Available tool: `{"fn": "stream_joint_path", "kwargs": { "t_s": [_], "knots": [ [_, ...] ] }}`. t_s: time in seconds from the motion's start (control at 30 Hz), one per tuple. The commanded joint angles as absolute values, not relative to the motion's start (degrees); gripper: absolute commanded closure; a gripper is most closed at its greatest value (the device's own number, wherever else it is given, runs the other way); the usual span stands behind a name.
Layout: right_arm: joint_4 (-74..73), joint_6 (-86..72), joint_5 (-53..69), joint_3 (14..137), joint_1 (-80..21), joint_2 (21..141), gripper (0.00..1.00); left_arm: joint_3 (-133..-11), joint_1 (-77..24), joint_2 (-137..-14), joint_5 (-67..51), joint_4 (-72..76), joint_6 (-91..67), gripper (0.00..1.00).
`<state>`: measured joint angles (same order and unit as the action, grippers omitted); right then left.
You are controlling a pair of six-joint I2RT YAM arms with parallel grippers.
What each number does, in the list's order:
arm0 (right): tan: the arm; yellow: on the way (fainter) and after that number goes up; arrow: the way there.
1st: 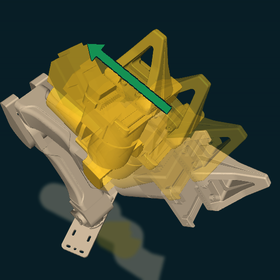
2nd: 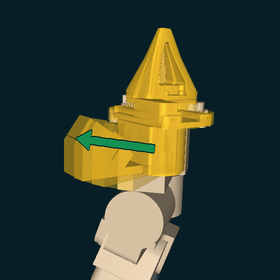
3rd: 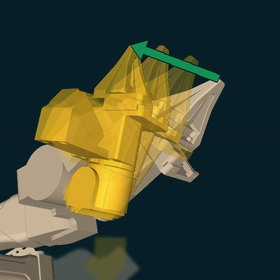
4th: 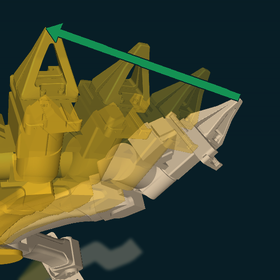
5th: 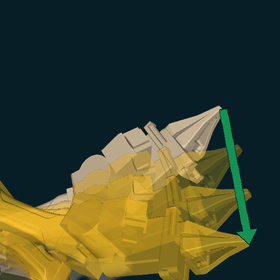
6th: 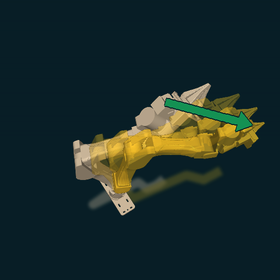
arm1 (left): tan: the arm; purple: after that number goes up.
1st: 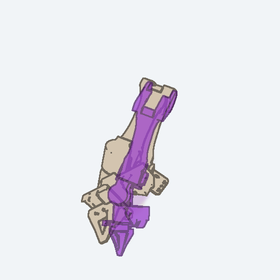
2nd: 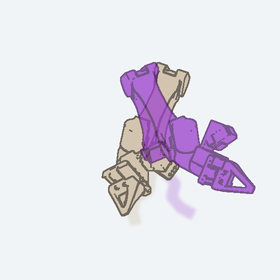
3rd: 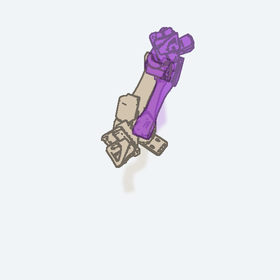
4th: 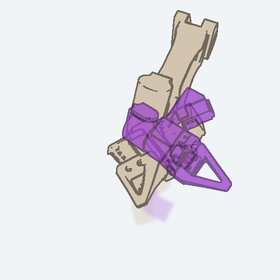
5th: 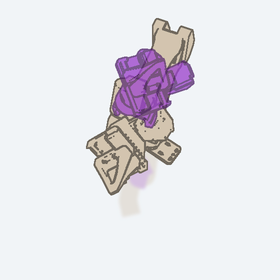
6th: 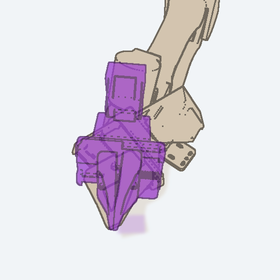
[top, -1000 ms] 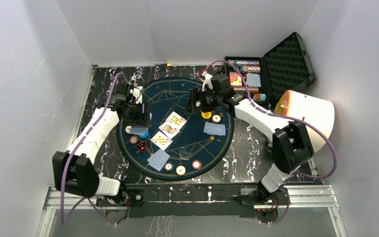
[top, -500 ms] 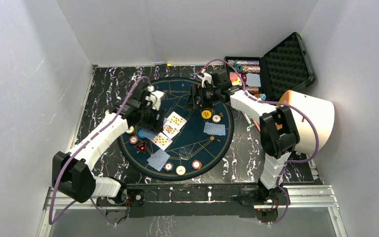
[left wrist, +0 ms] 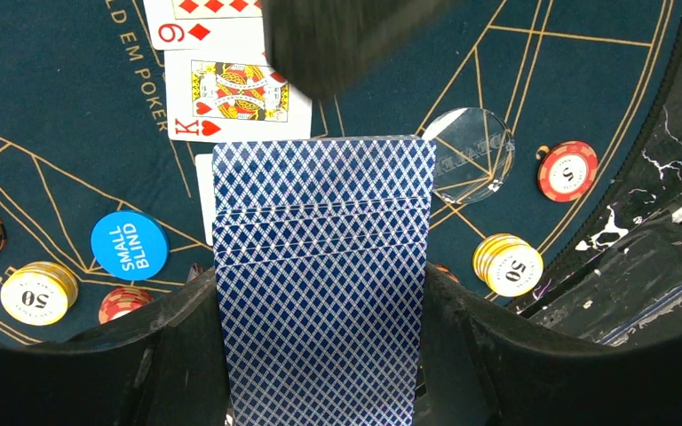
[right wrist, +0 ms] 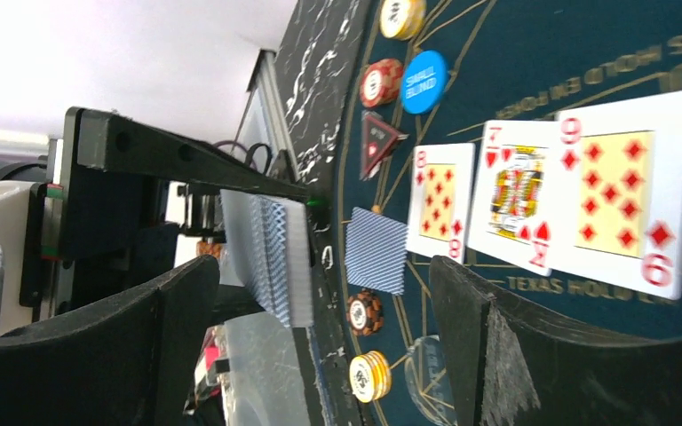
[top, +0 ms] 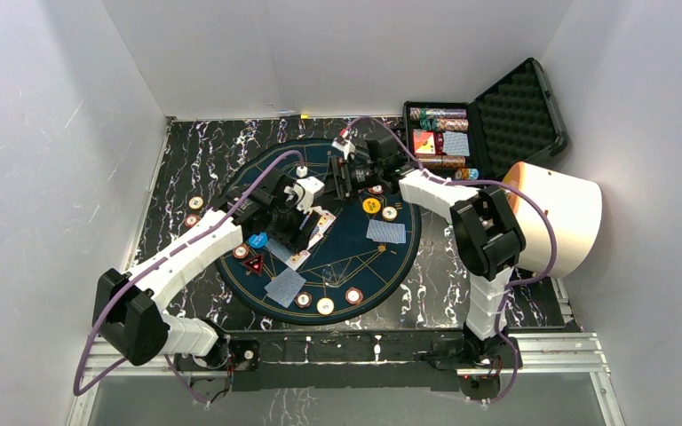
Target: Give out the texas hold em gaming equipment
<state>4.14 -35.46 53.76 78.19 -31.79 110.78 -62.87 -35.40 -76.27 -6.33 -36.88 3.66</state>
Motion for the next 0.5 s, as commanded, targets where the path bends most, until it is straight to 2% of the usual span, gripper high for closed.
{"fn": "stream_joint_path", "kwargs": {
  "t_s": [0.0, 0.47],
  "knots": [
    [9.7, -38.1, 58.1, 77.8, -34.7, 111.7, 0.04, -63.1, -36.0, -74.8, -5.4, -37.0, 4.7, 1.0],
    [1.8, -33.1, 53.6, 81.7, -39.7, 115.1, 0.06, -63.4, -36.5, -74.9, -6.5, -37.7, 3.6, 1.0]
  ]
}}
